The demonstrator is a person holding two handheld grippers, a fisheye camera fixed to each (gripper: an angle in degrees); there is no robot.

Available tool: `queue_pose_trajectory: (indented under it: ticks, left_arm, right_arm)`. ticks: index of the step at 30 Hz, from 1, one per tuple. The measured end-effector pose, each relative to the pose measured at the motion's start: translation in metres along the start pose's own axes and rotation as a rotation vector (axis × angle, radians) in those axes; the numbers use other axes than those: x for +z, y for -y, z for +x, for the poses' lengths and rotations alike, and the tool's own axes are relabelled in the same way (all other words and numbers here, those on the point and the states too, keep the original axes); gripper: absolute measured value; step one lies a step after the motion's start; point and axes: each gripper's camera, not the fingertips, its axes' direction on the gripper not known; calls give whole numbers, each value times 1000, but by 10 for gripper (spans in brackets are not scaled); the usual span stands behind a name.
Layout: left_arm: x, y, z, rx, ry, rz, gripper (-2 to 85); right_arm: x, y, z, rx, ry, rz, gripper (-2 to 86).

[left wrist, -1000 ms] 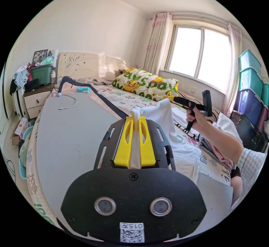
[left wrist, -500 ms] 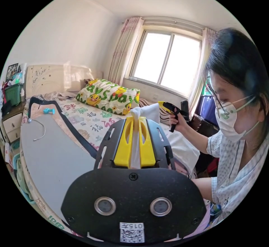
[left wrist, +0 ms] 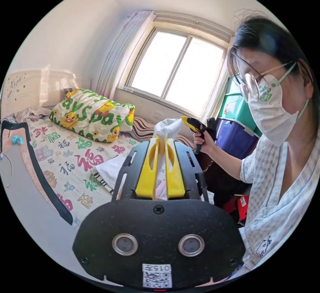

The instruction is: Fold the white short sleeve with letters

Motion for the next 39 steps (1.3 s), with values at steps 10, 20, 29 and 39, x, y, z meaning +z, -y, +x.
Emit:
queue_pose_trajectory:
  ticks: [10,20,29,39]
  left_arm:
    - [90,-7,-48,-38,26,-53,10]
    - [198,-31,-247,-306,215,-157,16]
    - [202,-65,-291,-504,466,-152,51]
    - [-6,-170,-75,-391,415,-107,57]
  right_arm:
    - [44,33,72,10,-108,-92,-10]
    - [287,45,237,136,-306,-304,-8]
    - [397,26,299,212,-550,-426,30]
    - [342,19,120,-279,-346,-419,36]
